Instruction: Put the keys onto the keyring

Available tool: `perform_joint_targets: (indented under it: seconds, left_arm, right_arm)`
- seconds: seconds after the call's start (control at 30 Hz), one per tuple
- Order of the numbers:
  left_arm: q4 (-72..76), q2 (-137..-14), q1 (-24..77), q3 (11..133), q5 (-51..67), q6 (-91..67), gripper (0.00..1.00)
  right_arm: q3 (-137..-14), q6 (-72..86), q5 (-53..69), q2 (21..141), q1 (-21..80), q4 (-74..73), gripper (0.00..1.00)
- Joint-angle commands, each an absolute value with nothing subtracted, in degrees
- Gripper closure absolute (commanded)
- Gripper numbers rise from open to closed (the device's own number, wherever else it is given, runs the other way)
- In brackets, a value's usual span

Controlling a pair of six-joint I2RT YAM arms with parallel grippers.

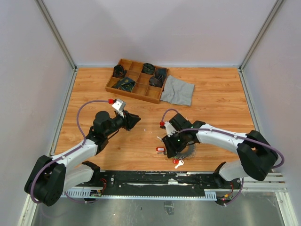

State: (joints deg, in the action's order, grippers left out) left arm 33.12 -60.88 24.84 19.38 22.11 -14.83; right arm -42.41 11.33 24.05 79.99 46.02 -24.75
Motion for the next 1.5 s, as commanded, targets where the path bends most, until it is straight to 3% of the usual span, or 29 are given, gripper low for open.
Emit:
perform_joint_targets:
  seconds: [0.0,0.33,0.47,0.6,0.8,1.2,1.47]
  left_arm:
    - [33.99,-61.17,24.99,20.21,22.11,-14.64,0.74]
    - [33.93,-61.25,24.96,20.22,22.09,-14.50,0.73]
    - [33.93,-61.25,24.96,20.21,22.09,-14.58,0.74]
    - [33.91,-61.25,24.96,20.22,22.05,-14.59,0.73]
    - [33.43,-62.46,25.00,21.06,22.69,-14.59,0.74]
    - [32.43,-63.28,24.98,21.89,23.56,-14.24,0.76]
    - [32.78,-63.32,24.96,21.80,23.69,-14.41,0.76]
  right_arm:
    - [-44.22,10.74,26.12,82.28,47.23,-27.71,0.53]
    - [-43.87,12.23,35.45,82.24,47.96,-20.76,0.53]
    - [-43.57,12.64,27.40,78.63,47.90,-21.95,0.54]
    - [-44.93,11.06,15.28,77.67,48.22,-28.95,0.67]
    - [-46.82,9.57,8.25,77.60,53.76,-33.30,0.69]
    - [-38.94,-7.59,3.90,67.15,57.00,-19.28,0.75]
    - [-44.64,-7.16,3.12,73.20,58.80,-28.25,0.73]
